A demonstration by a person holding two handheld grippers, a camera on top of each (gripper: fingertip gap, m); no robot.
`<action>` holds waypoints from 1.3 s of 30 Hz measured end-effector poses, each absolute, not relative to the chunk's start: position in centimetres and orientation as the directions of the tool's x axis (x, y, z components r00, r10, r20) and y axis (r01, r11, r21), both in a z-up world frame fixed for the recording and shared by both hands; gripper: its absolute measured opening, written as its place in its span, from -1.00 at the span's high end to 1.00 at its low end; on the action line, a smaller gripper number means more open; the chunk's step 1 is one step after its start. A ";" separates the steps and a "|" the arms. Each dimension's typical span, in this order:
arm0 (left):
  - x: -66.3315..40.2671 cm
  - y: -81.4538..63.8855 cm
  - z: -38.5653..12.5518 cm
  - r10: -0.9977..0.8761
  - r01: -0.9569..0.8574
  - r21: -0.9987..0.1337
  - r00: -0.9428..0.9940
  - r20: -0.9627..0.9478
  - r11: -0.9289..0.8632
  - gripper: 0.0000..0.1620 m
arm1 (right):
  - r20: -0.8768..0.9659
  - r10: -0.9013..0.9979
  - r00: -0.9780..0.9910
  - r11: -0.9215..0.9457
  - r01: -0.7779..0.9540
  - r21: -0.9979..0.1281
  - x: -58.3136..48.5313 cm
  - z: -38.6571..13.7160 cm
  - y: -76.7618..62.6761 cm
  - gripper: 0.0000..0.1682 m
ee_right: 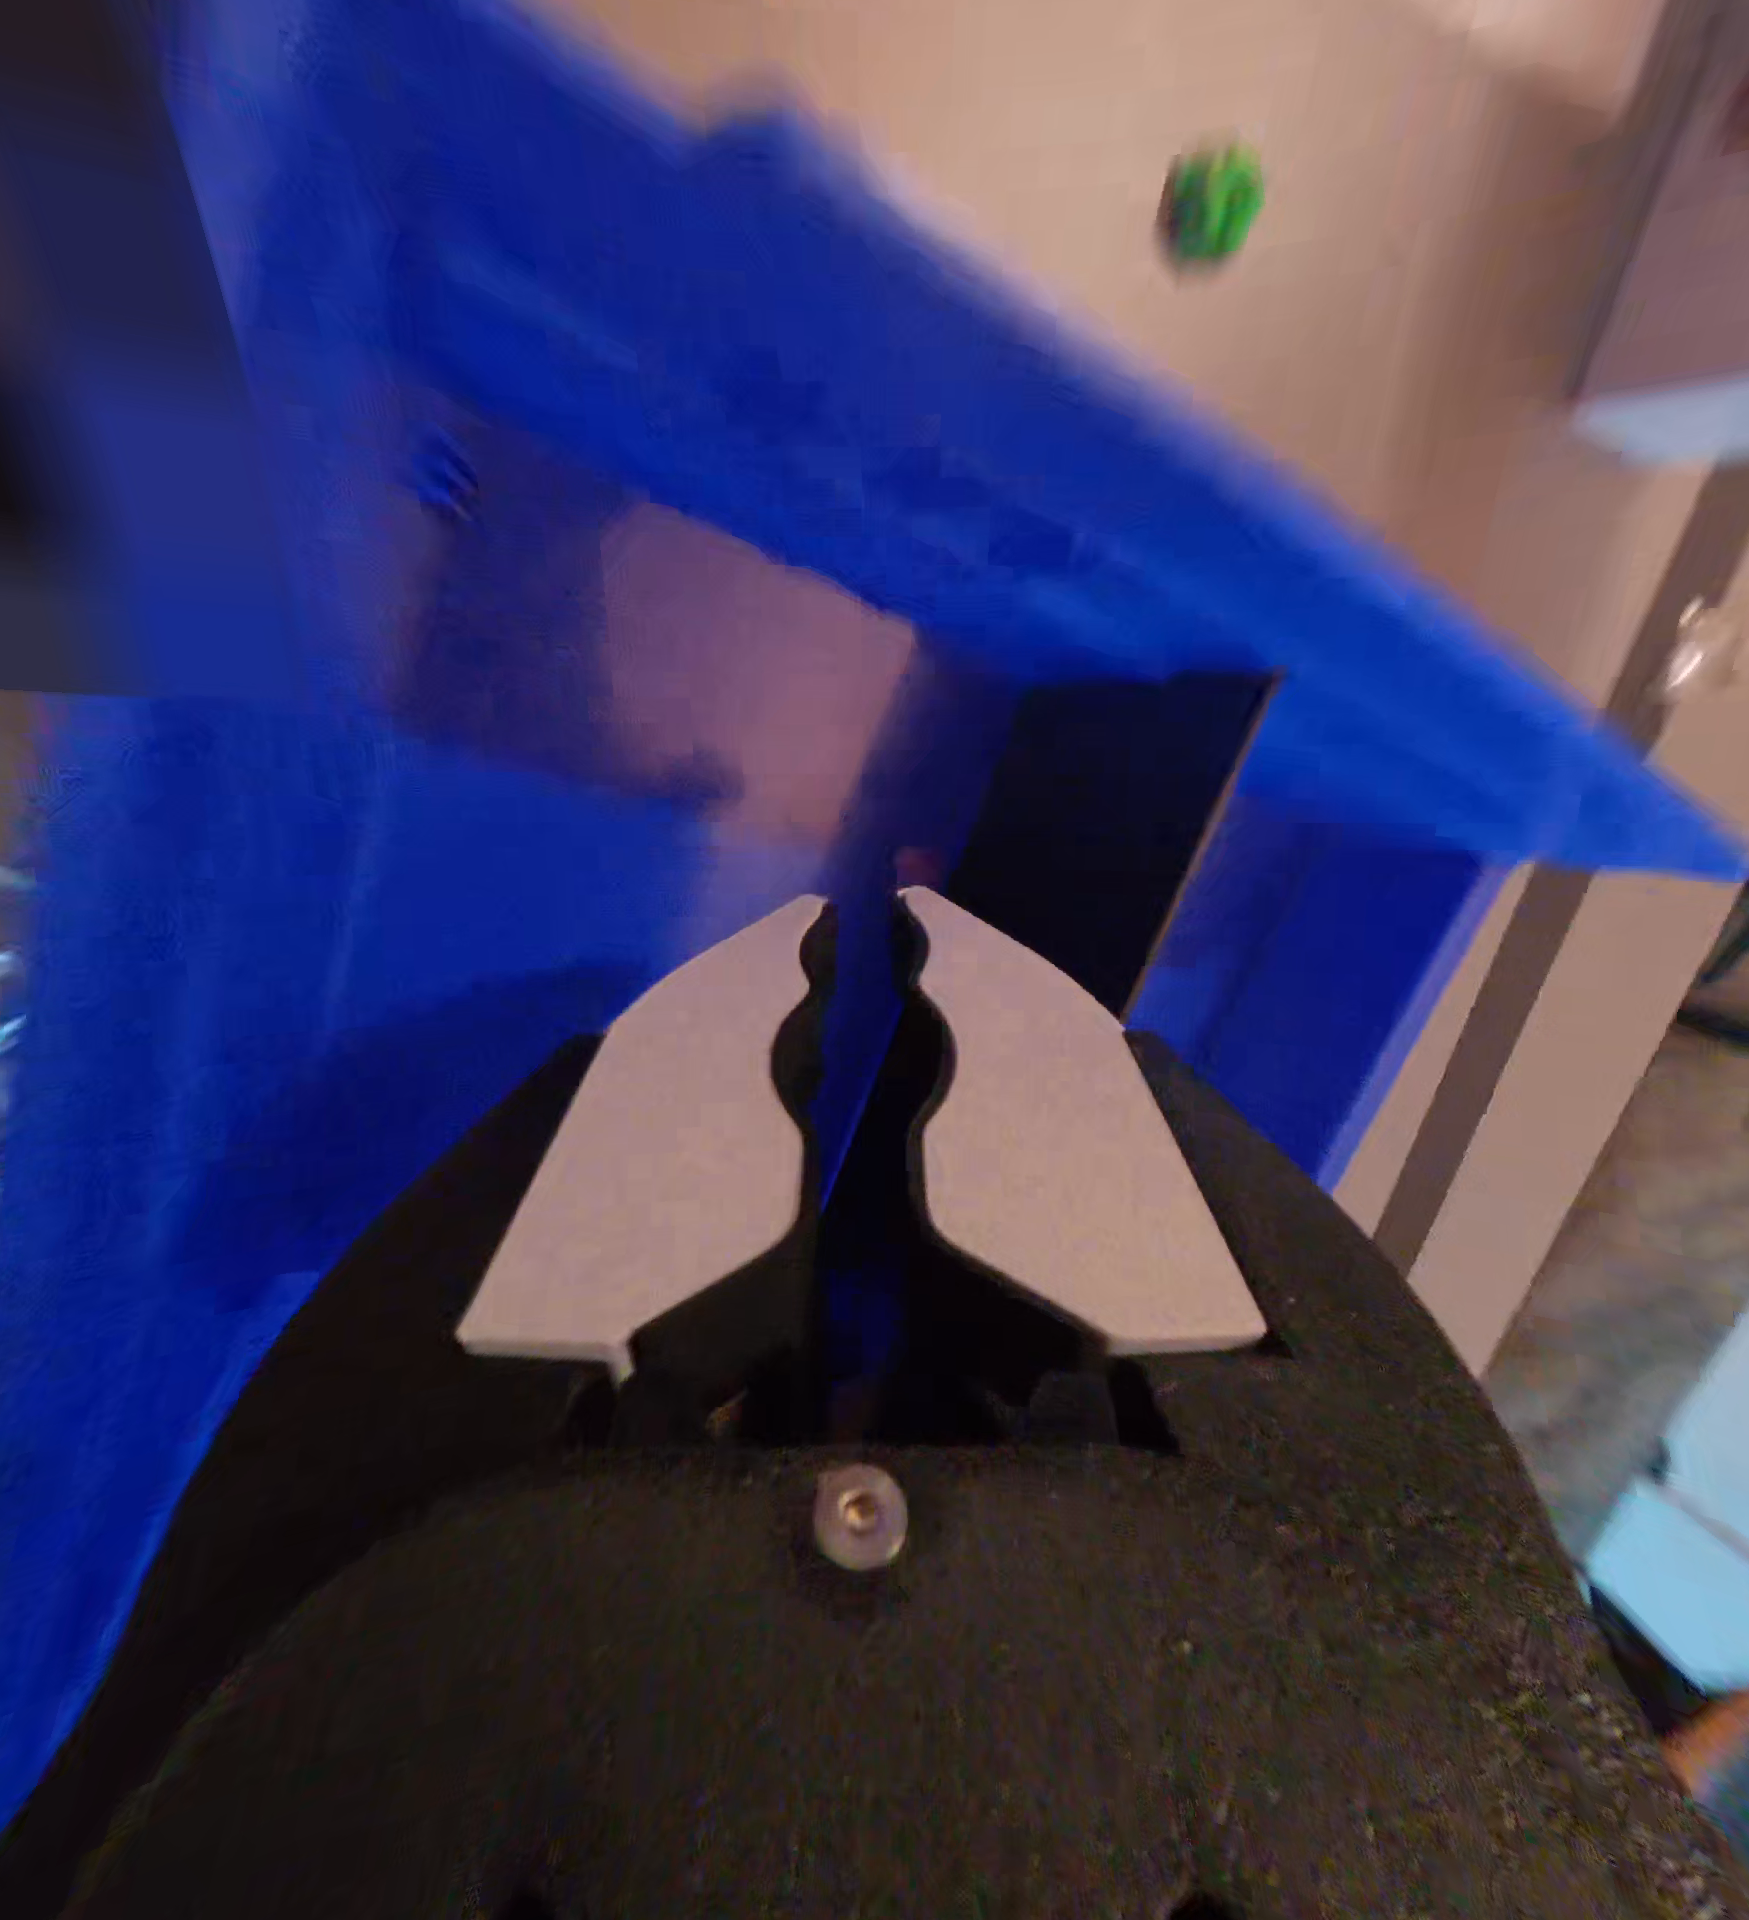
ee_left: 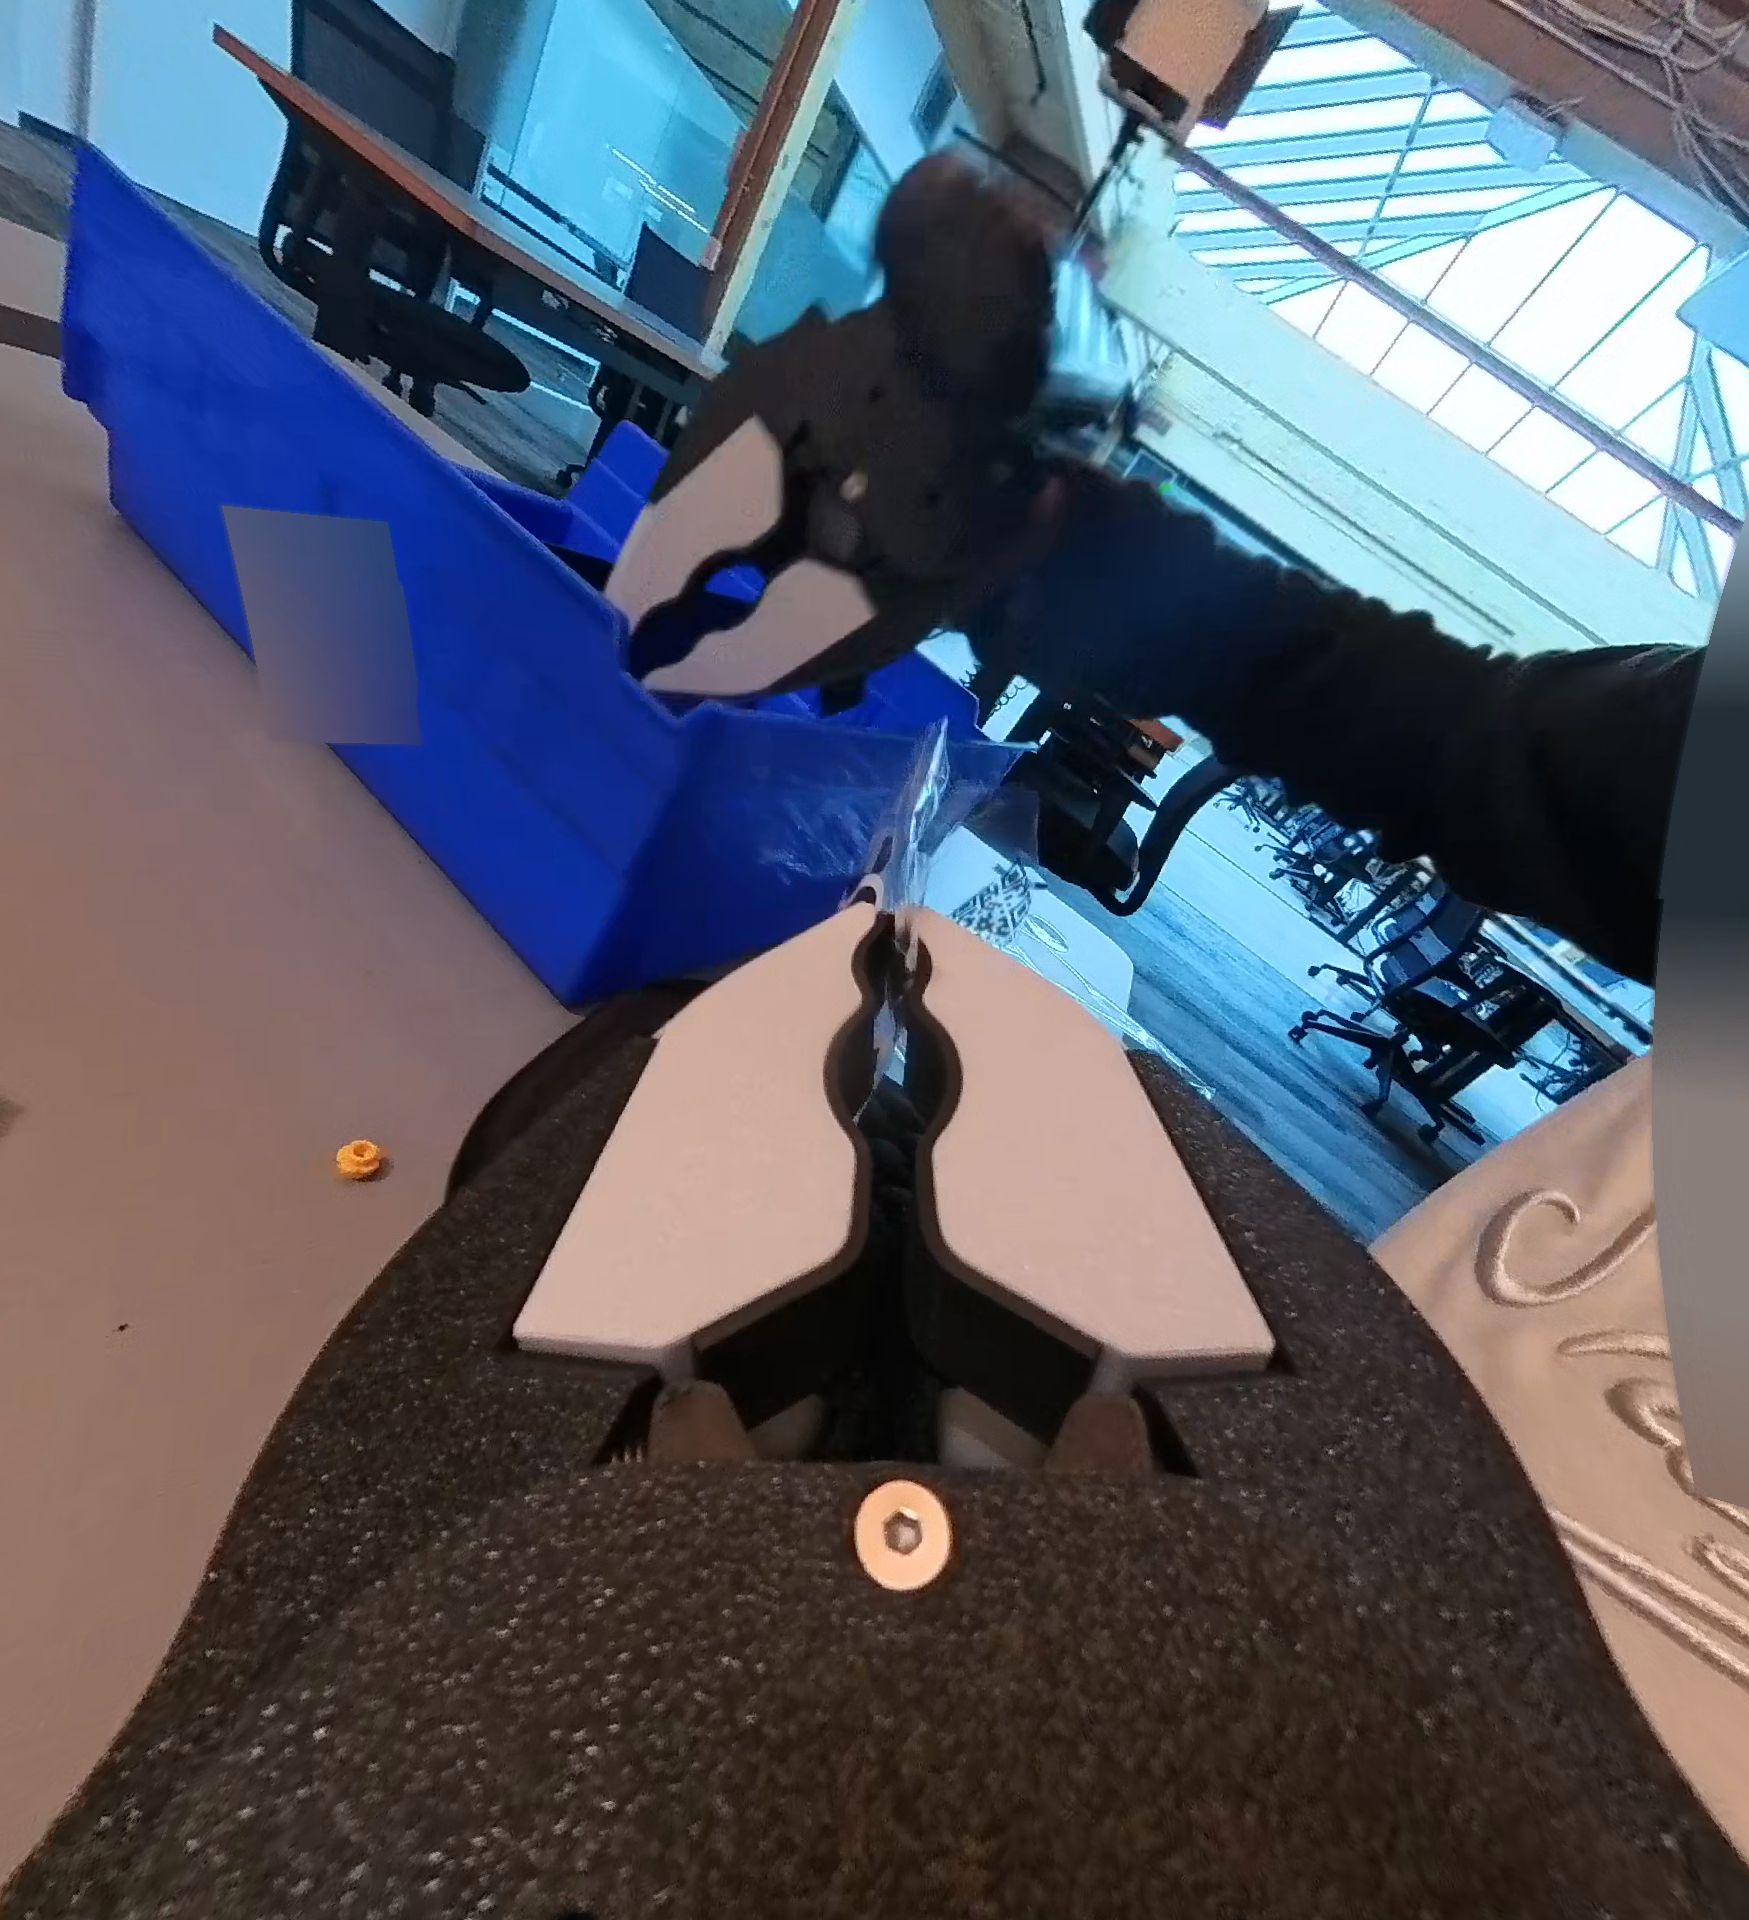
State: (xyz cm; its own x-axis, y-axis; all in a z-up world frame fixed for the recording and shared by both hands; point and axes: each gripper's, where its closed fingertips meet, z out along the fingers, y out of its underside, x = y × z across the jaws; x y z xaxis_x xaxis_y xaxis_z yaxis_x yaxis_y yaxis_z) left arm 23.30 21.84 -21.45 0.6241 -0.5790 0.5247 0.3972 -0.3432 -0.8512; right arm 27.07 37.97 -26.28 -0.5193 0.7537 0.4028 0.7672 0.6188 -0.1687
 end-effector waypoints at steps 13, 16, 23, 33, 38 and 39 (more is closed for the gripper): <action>23.0 22.2 -21.5 -0.578 0.404 -0.847 0.620 0.531 -0.345 1.00 | 0.475 0.804 -0.358 0.453 0.886 -0.099 25.2 -30.4 41.7 1.00; 22.9 22.1 -21.6 -0.578 0.405 -0.846 0.618 0.533 -0.347 1.00 | 0.483 0.787 -0.385 0.477 0.875 -0.081 25.0 -30.8 41.8 1.00; 23.0 22.0 -21.4 -0.588 0.407 -0.847 0.611 0.531 -0.342 1.00 | 0.225 0.903 -0.365 0.411 0.887 -0.210 26.9 -29.1 38.2 1.00; 23.4 21.9 -21.5 -0.596 0.402 -0.846 0.602 0.532 -0.349 1.00 | 0.053 0.939 -0.339 0.342 0.914 -0.218 28.0 -30.2 37.0 0.79; 23.2 21.9 -21.6 -0.587 0.398 -0.849 0.613 0.528 -0.347 1.00 | 0.016 0.946 -0.325 0.322 0.929 -0.184 28.1 -31.5 37.2 0.81; 23.2 22.0 -21.7 -0.585 0.396 -0.850 0.617 0.526 -0.347 1.00 | 0.017 0.946 -0.322 0.320 0.929 -0.187 28.0 -31.5 37.2 0.82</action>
State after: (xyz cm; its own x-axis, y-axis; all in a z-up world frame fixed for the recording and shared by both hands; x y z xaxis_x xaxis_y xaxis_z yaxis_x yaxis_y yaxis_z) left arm 23.20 21.95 -21.67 0.6170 -0.5853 0.5260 0.3961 -0.3465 -0.8503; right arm 28.03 37.19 -31.47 -0.3223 0.9465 0.0169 0.9288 0.3197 -0.1873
